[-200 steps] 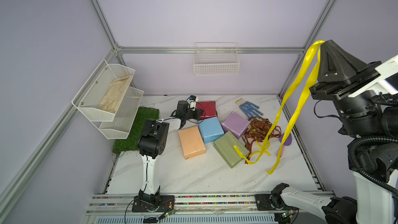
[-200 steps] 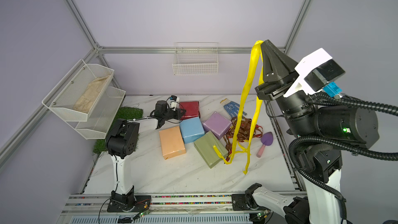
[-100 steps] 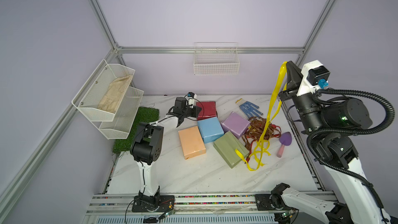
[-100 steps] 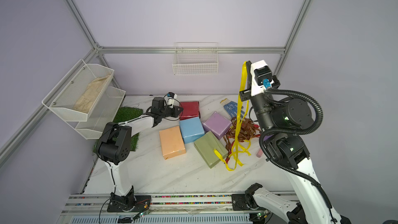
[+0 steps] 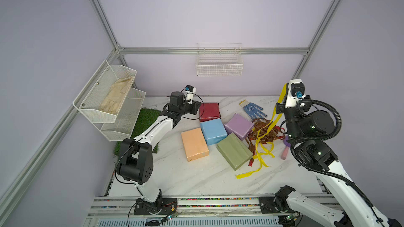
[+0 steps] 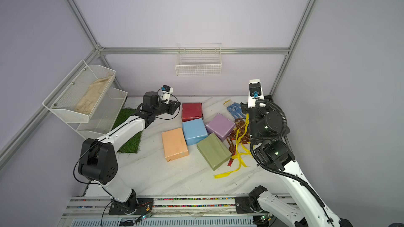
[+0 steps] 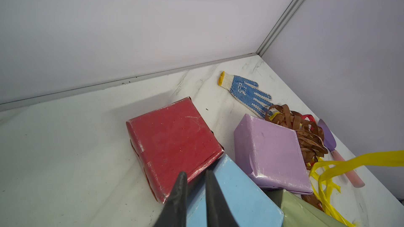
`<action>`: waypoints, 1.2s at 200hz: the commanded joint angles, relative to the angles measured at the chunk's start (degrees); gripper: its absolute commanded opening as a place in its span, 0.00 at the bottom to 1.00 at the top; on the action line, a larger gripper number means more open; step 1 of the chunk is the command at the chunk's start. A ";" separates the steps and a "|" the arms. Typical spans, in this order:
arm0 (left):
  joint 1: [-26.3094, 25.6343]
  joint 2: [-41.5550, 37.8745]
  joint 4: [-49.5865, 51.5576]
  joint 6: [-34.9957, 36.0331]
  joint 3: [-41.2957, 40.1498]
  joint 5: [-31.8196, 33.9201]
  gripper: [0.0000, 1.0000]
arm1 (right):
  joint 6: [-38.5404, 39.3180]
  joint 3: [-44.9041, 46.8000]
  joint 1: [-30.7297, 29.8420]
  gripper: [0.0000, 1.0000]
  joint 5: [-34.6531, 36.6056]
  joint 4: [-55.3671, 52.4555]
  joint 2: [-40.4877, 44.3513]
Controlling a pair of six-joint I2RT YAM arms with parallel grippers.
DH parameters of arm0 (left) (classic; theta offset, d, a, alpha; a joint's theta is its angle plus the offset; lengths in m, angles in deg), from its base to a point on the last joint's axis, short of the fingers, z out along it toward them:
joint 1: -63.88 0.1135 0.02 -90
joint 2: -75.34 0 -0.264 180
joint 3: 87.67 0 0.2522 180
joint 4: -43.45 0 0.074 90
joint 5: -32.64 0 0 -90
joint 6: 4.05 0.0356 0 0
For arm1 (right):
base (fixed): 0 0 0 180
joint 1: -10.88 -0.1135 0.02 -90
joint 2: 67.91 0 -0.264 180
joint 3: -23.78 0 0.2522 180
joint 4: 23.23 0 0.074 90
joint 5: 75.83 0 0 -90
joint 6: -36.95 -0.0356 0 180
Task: Untie the ribbon bows on the gift boxes
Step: Place the ribbon at the center of the board.
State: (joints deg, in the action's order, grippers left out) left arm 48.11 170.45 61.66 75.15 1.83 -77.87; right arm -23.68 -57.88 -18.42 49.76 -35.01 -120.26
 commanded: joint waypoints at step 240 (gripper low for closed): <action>11.92 -21.02 -3.84 3.57 -31.17 25.40 1.00 | -35.93 2.36 30.07 0.11 -35.45 -20.40 -40.60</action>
State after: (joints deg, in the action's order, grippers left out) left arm 58.04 149.16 65.42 77.03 -26.14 -55.12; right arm -57.69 -53.18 11.43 17.85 -50.84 -158.03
